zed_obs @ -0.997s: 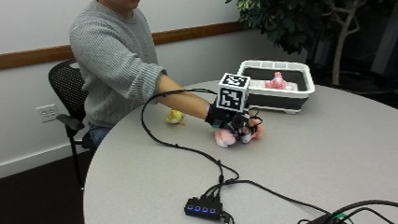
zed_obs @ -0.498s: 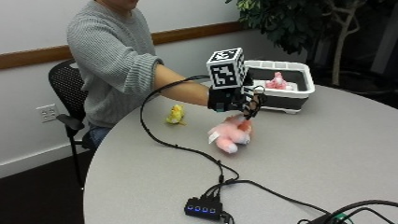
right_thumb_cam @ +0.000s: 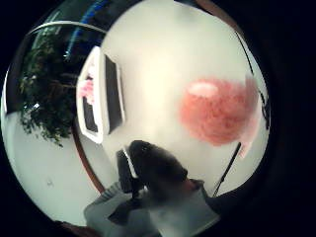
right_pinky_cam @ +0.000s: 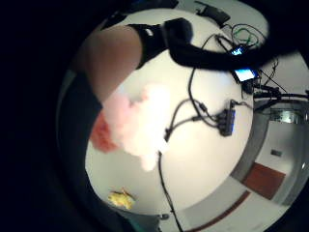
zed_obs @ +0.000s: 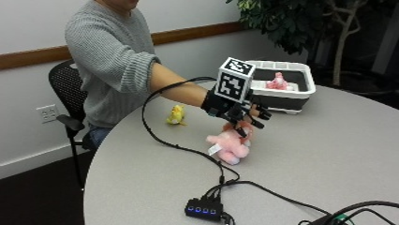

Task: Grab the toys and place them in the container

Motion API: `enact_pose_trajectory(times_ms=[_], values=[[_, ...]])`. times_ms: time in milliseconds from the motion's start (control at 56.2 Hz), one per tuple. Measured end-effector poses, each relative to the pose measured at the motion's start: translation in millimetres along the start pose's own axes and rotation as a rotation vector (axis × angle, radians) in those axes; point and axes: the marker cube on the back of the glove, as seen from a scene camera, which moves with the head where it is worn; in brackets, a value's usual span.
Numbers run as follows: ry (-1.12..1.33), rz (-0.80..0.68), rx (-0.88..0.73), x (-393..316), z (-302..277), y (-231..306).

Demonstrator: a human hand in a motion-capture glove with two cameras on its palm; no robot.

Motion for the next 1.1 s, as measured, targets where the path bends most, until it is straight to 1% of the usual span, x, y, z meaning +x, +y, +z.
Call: enact_pose_trajectory(times_ms=[125,178,285,445,570,641,712,765,890,997,1104], values=[[0.081,0.031,-0.142,-1.3,39.5,0.8],[0.121,0.036,-0.162,-5.1,60.1,1.3],[0.181,0.020,-0.063,-20.8,83.9,0.4],[0.171,0.019,-0.011,-21.2,84.3,-1.1],[0.144,-0.006,0.081,-20.8,84.1,1.9],[0.133,-0.019,0.104,-22.9,80.6,3.7],[0.132,-0.029,0.108,-29.5,68.4,5.6],[0.120,-0.033,0.137,-34.5,48.4,5.3],[0.088,-0.004,0.263,-35.5,-30.1,1.4],[0.042,-0.050,0.323,-44.6,-85.9,6.7],[0.031,-0.092,0.343,-70.3,-105.1,8.0]])
